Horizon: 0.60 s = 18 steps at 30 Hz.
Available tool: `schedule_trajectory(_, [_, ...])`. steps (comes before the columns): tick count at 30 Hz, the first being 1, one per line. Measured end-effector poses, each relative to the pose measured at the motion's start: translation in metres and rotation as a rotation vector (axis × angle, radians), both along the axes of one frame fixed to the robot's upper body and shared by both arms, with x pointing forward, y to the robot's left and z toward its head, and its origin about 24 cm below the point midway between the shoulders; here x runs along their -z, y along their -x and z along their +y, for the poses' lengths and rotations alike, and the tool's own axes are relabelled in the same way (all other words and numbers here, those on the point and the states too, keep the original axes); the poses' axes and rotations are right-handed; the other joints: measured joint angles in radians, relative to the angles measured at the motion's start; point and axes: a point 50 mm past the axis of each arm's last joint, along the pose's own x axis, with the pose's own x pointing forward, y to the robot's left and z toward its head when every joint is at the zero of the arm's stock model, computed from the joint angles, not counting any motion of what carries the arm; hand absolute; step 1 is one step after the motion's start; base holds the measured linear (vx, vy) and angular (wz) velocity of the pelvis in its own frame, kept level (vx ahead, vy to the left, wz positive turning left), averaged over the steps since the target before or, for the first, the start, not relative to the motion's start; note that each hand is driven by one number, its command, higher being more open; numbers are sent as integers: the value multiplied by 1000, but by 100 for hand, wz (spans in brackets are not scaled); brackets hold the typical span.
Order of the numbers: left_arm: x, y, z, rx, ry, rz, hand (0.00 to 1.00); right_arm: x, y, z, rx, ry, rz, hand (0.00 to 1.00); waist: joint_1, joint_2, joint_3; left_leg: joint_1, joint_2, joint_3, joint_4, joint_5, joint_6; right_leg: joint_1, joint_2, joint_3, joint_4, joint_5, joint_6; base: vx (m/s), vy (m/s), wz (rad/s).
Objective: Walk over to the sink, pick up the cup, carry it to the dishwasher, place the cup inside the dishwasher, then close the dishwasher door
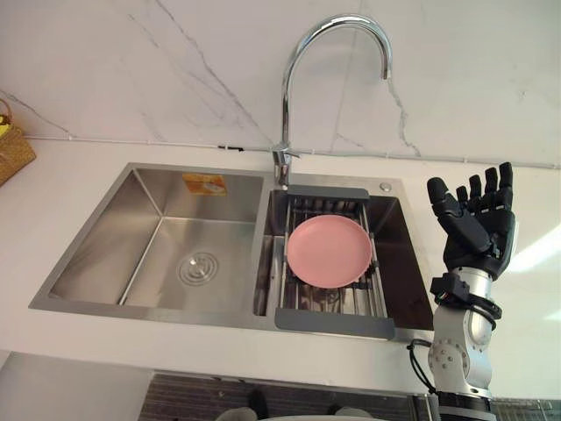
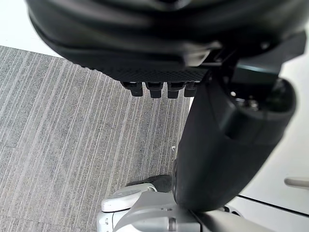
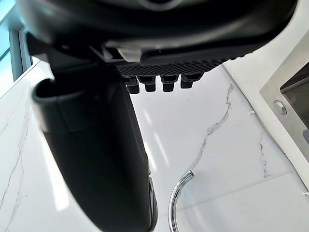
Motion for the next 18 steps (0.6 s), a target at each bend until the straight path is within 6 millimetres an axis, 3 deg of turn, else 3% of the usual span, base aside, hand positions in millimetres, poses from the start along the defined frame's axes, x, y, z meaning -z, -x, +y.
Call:
schedule_trajectory(4, [1,1,-1,-36,23,-2,100,4,-2,5,-43,-7,6,100,0,0,0,3,-1,-13,0,0,0,9,-2,-19,1,-2,2,2,0,9])
schedule_trajectory(9, [2,6,-2,-173,100,-13,100,13,-11,22,-249,32,70,100,6,-1,0,23,2,-23,1,0,-1,39,1,-35,-6,-8,2,7,-4,8])
schedule_trajectory(13, [3,14,-2,-306,171,-14,100,11,-15,19,-432,278,164,100,24,-6,-6,22,7,-19,3,-2,-6,38,6,-41,-16,-14,-6,5,-2,-2])
schedule_trajectory(18, [3,19,1,-316,167,16,100,-20,-30,4,-540,570,193,100,23,-14,-25,25,26,21,5,-7,-12,26,16,-30,-24,-5,-11,42,-16,-22])
